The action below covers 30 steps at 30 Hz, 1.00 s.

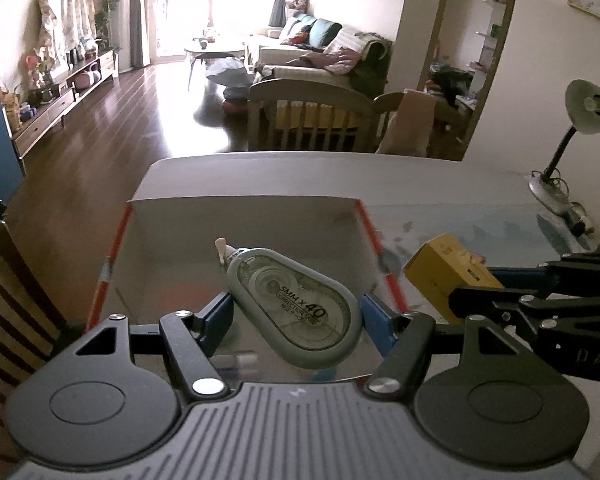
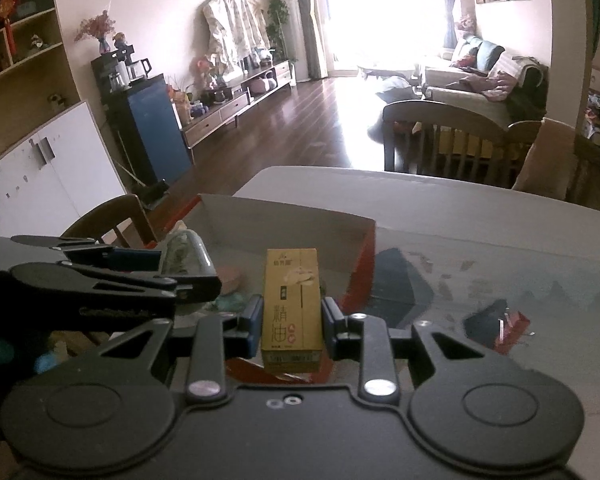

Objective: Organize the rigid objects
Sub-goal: 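Carry the tape dispenser and yellow box into the box and open both tools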

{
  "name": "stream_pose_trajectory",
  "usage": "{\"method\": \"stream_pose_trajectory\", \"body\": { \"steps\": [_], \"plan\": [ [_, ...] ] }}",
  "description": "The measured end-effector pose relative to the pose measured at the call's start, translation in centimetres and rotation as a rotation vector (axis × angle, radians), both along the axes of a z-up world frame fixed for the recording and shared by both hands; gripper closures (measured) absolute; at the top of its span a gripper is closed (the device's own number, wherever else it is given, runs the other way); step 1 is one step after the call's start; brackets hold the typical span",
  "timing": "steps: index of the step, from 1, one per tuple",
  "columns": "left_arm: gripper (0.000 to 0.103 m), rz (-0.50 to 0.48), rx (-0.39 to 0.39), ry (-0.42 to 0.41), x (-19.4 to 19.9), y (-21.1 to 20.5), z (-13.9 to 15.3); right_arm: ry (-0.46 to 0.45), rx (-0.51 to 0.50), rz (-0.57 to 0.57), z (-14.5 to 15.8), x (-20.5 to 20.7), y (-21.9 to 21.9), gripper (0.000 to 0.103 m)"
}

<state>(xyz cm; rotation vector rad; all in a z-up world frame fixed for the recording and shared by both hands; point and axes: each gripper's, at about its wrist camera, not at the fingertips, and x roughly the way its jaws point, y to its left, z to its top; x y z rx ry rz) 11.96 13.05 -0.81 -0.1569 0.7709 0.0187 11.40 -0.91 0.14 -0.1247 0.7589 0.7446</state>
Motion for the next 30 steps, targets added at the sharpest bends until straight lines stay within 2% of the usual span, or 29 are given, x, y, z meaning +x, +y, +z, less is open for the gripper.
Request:
{"method": "stream_pose_trajectory", "body": {
  "steps": [9,16,22,30],
  "plan": [
    [0.033,0.018,0.016,0.034,0.7,4.3,-1.8,0.004,-0.046,-0.018,-2.1,0.4,3.5,0.073],
    [0.033,0.005,0.031,0.073,2.8,7.1,-3.9,0.014,-0.104,-0.024,-4.8,1.7,5.8,0.073],
    [0.033,-0.049,0.042,0.099,4.7,7.8,-5.6,0.039,-0.135,0.003,-6.7,2.3,7.8,0.073],
    [0.033,-0.073,0.075,0.159,6.8,8.5,-8.5,0.066,-0.189,0.025,-9.1,2.6,9.9,0.073]
  ]
}}
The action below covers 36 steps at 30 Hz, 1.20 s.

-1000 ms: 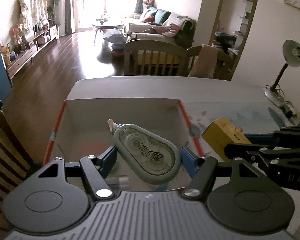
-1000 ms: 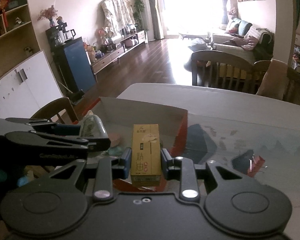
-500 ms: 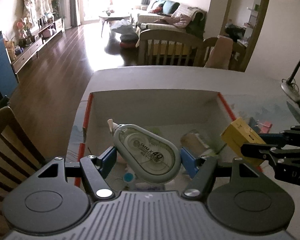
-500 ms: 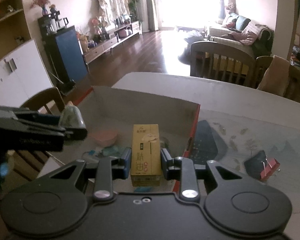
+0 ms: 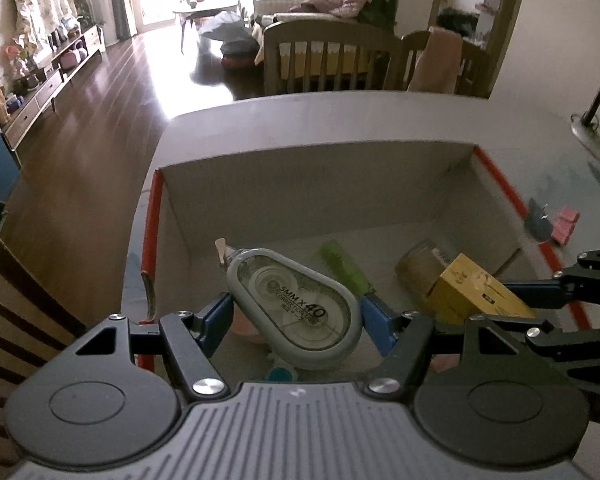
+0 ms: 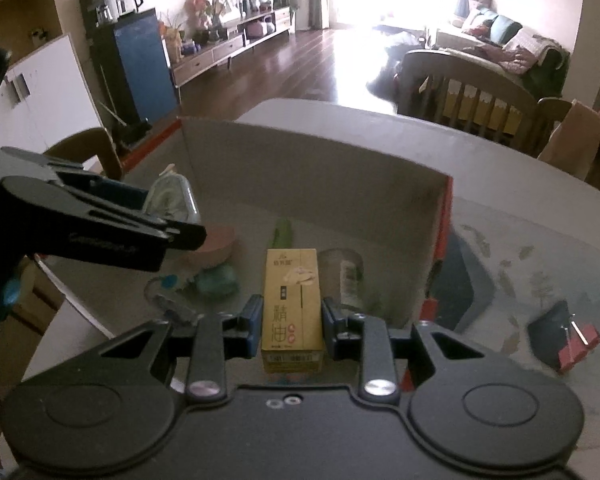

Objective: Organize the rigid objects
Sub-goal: 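Carry the tape dispenser and yellow box into the box and open both tools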

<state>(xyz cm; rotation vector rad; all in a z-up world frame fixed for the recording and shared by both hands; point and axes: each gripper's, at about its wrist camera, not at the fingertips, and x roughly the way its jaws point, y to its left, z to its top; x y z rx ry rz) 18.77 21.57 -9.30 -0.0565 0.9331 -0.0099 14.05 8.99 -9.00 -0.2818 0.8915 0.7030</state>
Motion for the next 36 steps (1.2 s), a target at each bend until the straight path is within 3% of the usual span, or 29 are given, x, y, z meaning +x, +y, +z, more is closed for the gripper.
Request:
{"method": "stream_pose_trajectory", "body": {
  "steps": [10,18,25,36],
  "plan": [
    [0.033,-0.057,0.069,0.032,0.1,-0.9,-2.0,0.04,-0.031,-0.004,-1.5,1.0,0.6,0.073],
    [0.033,-0.073,0.075,0.053,0.1,-1.4,-2.4,0.048,-0.03,-0.002,-1.3,1.0,0.7,0.073],
    [0.033,-0.085,0.081,0.135,0.7,-1.6,-3.3,0.059,-0.021,0.005,-0.9,1.0,0.7,0.071],
    [0.033,-0.084,0.072,0.12,-0.7,-2.3,-2.7,0.079,0.013,0.015,-0.1,0.5,0.1,0.066]
  ]
}}
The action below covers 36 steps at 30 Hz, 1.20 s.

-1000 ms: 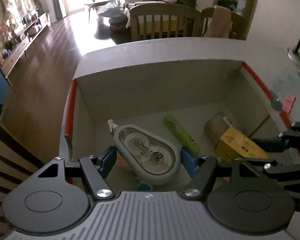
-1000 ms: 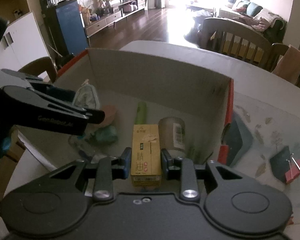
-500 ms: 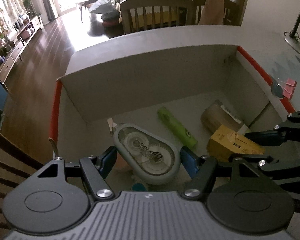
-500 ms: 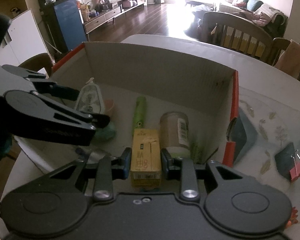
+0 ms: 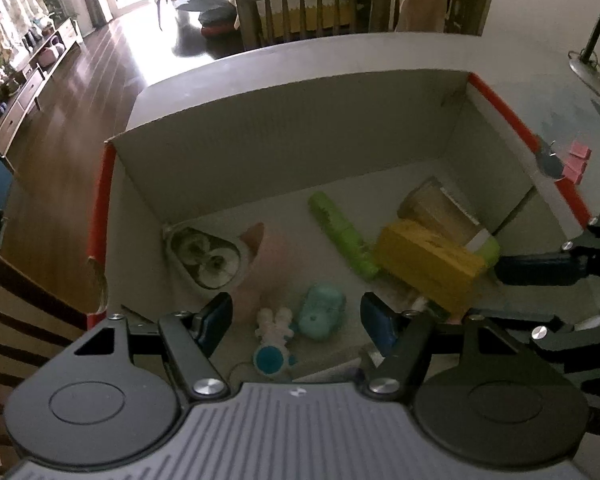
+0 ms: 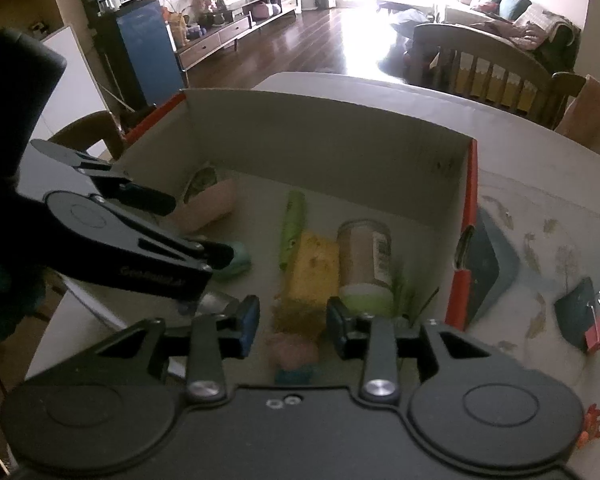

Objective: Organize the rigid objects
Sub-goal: 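Carry the tape dispenser and yellow box into the box and open both tools, then withdraw both tools from the box toward the clip and keychain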

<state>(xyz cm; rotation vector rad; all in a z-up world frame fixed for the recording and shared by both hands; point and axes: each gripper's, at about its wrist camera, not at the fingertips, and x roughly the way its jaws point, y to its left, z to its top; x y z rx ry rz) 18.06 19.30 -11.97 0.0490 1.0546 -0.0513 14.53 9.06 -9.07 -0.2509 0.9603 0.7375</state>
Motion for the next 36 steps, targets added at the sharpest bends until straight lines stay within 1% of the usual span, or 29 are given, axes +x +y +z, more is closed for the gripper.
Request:
{"method": "stream_pose_trajectory", "body": {
  "steps": [7,12,19,28,29,30,36],
  "plan": [
    [0.033,0.014,-0.009,-0.035,-1.3,-0.5,1.2,-0.009,0.03,0.012,1.2,-0.8,-0.5,0.066],
    [0.033,0.04,-0.021,-0.071,-2.3,-0.2,2.7,-0.029,0.049,0.008,2.3,-1.5,-1.3,0.053],
    [0.033,0.07,-0.043,-0.13,-4.3,-0.3,5.0,-0.054,0.088,0.006,4.2,-2.7,-2.4,0.051],
    [0.033,0.078,-0.082,-0.217,-6.7,-1.1,8.7,-0.101,0.138,0.018,7.2,-4.4,-4.3,0.046],
    [0.033,0.083,-0.085,-0.229,-6.9,-1.3,9.1,-0.103,0.143,0.017,7.4,-4.6,-4.6,0.045],
    [0.033,0.087,-0.087,-0.238,-7.1,-1.5,9.4,-0.107,0.148,0.015,7.7,-4.7,-4.9,0.04],
    [0.033,0.09,-0.11,-0.278,-8.2,-2.9,11.1,-0.129,0.174,0.012,8.9,-5.6,-6.7,0.038]
  ]
}}
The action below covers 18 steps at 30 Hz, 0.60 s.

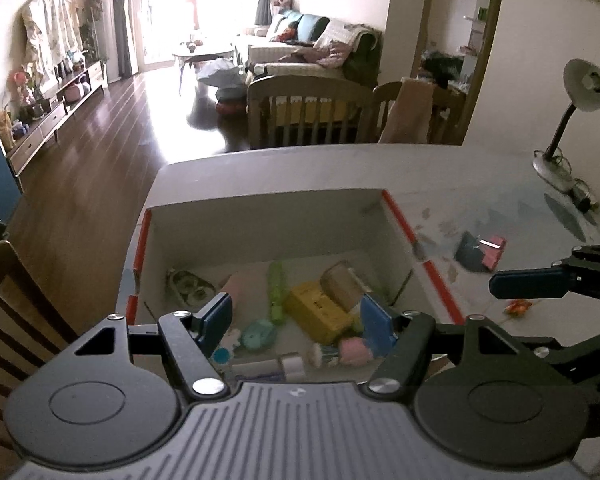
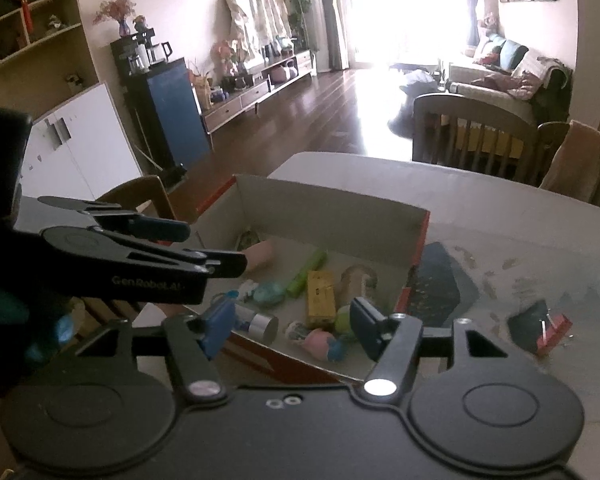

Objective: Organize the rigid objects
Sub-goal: 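Withdraw both tools from the box toward the clip and keychain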

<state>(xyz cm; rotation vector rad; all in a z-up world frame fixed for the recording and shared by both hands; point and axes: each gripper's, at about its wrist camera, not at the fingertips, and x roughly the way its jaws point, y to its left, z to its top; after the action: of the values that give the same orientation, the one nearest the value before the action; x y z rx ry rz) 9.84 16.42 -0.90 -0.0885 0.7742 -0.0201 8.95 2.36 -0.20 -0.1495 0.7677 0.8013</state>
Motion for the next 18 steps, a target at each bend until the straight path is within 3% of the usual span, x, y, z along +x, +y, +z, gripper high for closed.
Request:
{"method": "stream_pose_trajectory", "body": {
  "steps": [3,5,12,18],
  "plan": [
    [0.031,-0.003,-0.011,-0.018,-0.4,-1.0,0.7,-0.009,0.012,-0.002,0.6,-0.3,-1.0,0.037],
    [0.022,-0.008,-0.016,-0.03,-0.7,-1.8,1.3,-0.015,0.021,-0.003,1.0,-0.4,-1.8,0.034],
    [0.02,0.003,-0.049,-0.055,-1.0,-3.9,2.4,-0.026,0.046,-0.028,1.5,-0.1,-5.1,0.019],
    [0.02,-0.003,-0.064,-0.064,-0.7,-6.4,2.7,-0.034,0.051,-0.043,1.6,0.5,-7.8,0.015]
  ]
}}
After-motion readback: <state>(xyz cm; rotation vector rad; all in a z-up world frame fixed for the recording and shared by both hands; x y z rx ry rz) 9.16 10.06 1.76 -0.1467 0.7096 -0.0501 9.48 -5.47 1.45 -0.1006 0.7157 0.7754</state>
